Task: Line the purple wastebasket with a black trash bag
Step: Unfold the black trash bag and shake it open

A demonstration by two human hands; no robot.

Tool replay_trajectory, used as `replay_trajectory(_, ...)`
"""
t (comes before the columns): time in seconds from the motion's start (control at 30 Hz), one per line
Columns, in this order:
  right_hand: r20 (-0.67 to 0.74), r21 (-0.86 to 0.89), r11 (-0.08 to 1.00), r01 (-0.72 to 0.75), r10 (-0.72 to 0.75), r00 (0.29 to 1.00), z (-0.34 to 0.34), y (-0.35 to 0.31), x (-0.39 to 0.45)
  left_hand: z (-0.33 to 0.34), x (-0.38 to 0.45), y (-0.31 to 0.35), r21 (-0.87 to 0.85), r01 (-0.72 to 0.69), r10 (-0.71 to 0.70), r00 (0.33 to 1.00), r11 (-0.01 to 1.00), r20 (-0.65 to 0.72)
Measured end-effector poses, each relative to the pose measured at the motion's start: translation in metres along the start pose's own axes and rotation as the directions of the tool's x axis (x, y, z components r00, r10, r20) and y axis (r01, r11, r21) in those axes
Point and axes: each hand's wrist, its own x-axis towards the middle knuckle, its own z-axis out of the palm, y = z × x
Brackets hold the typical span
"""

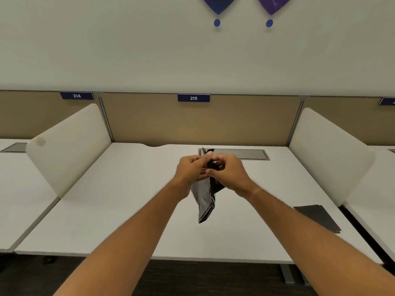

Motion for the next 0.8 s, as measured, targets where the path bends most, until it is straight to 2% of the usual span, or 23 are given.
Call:
replay_trajectory(0.1, 0.046, 0.04, 0.998, -0.046, 0.044, 0.998, -0.002, 0.001, -0.003, 0.004, 0.003, -0.003, 0.008, 0.006, -0.005, 0.997, 1.0, -0.077)
replay_trajectory(0.23, 0.078, 0.25, 0.959, -0.132, 0.116, 0.99, -0.005, 0.002, -0.005, 0.006, 0.003, -0.004, 0.035, 0.034, -0.029, 0.987, 0.999, -0.155)
replay_trajectory(0.37, 0.004, 0.226, 0.964, -0.138, 0.141, 0.99, -0.002, 0.0, -0.004, 0.009, -0.003, 0.004, -0.083, 0.067, -0.076, 0.991, 0.994, -0.113)
replay_trajectory(0.5, 0.011, 0.257, 0.953, -0.159, 0.162, 0.987, 0.001, -0.001, -0.003, 0.009, -0.006, 0.009, -0.154, 0.114, -0.129, 0.988, 0.982, -0.09)
replay_trajectory(0.67, -0.078, 0.218, 0.963, -0.158, 0.179, 0.981, 0.005, 0.004, 0.002, 0.011, -0.008, 0.011, -0.1, 0.1, -0.112, 0.986, 0.99, -0.122)
replay_trajectory(0.8, -0.092, 0.29, 0.936, -0.202, 0.237, 0.967, -0.001, 0.008, 0.008, 0.005, -0.006, 0.014, -0.07, 0.079, -0.09, 0.98, 0.994, -0.178)
